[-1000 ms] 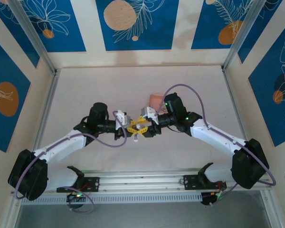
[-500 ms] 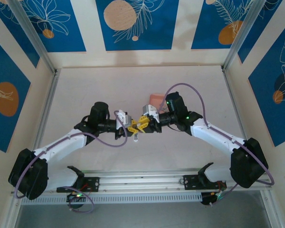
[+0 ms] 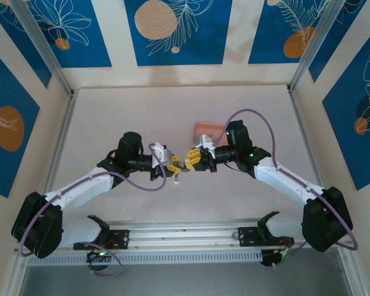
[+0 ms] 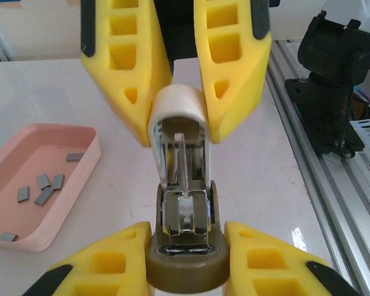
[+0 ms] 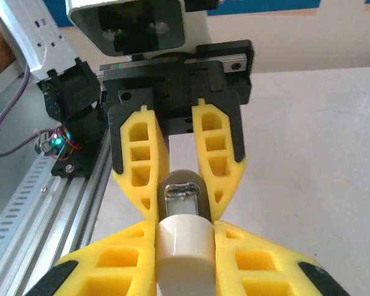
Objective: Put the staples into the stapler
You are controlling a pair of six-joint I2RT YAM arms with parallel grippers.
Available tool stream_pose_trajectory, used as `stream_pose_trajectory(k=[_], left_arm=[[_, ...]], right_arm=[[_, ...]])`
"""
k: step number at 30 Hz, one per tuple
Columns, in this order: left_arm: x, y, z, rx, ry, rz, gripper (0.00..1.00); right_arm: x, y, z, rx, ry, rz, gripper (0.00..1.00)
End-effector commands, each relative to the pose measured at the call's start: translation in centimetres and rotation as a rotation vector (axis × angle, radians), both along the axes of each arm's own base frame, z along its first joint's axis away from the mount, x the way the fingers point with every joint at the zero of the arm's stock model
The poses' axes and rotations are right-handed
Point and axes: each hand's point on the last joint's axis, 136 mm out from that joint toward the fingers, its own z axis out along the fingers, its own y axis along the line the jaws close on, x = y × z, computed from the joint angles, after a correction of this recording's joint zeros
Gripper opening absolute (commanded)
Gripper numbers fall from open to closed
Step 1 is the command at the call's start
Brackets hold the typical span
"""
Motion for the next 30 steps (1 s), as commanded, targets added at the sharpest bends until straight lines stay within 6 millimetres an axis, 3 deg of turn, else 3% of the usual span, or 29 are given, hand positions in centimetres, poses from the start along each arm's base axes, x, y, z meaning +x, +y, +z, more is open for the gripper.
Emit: stream_pose_trajectory(k=[1,13,23,28,30], left_arm=[[0.1,-0.1,1.2,-0.028,-0.048,-0.004,0.08],[1.5,-0.6,3.2,-0.125,-0.076,0.062,0.1],[2.8,-0.8,3.7,-0.155,-0.082,0.113,0.12],[3.5,-0.6,3.8,-0.155,-0.098,0.157,0.12],[3.6,-0.5,3.6,-0.157,-0.104,0.166,0.12]], right_arm=[[0.6,-1.9,-0.8,0.012,0.064,-0.084,0.18],[2.3,-5.4,-4.0,0.058,0.294,-0.343,0.29],[2.4,-6.2,-2.4,0.121,0.359,-0.44,0.5],[2.8,-6.2,-1.0,0.19,0.517,-0.527,0.55],[3.6,-6.3,-0.7,0.222,0.653,-0.611,0.58]])
